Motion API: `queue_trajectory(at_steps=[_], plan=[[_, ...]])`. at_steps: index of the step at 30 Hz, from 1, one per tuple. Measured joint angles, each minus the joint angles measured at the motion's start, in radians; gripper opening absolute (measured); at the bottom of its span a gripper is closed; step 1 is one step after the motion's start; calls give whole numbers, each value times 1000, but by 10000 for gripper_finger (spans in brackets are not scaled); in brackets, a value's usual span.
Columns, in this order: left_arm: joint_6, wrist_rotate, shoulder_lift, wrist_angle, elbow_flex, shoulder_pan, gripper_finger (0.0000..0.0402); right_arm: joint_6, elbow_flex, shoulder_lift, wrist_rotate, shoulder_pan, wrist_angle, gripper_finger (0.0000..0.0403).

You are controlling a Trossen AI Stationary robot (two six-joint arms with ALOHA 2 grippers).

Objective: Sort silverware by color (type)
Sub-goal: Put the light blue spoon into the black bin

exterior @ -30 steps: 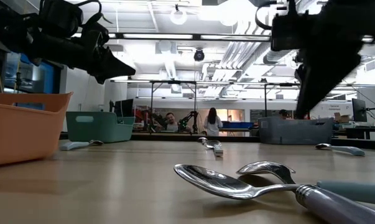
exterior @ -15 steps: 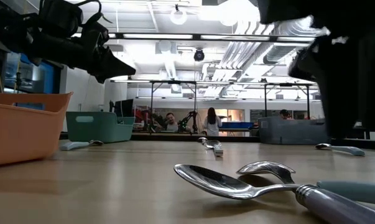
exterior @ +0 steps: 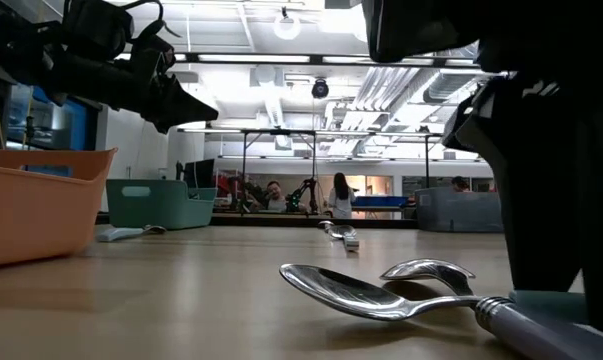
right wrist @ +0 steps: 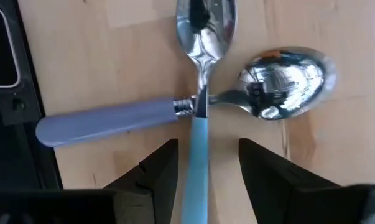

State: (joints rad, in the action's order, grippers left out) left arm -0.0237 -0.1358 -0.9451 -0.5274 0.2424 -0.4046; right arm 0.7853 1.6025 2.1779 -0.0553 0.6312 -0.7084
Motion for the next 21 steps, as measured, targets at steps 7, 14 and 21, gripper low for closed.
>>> queue_trajectory(at_steps=[7, 14, 21], plan=[[1, 0, 0, 1, 0, 0, 3, 0, 16, 29, -18, 0, -19, 99], [1, 0, 0, 5, 0, 0, 3, -72, 15, 31, -6, -11, -28, 9], [1, 0, 0, 6, 0, 0, 3, -162, 64, 27, 10, -34, -90, 15]])
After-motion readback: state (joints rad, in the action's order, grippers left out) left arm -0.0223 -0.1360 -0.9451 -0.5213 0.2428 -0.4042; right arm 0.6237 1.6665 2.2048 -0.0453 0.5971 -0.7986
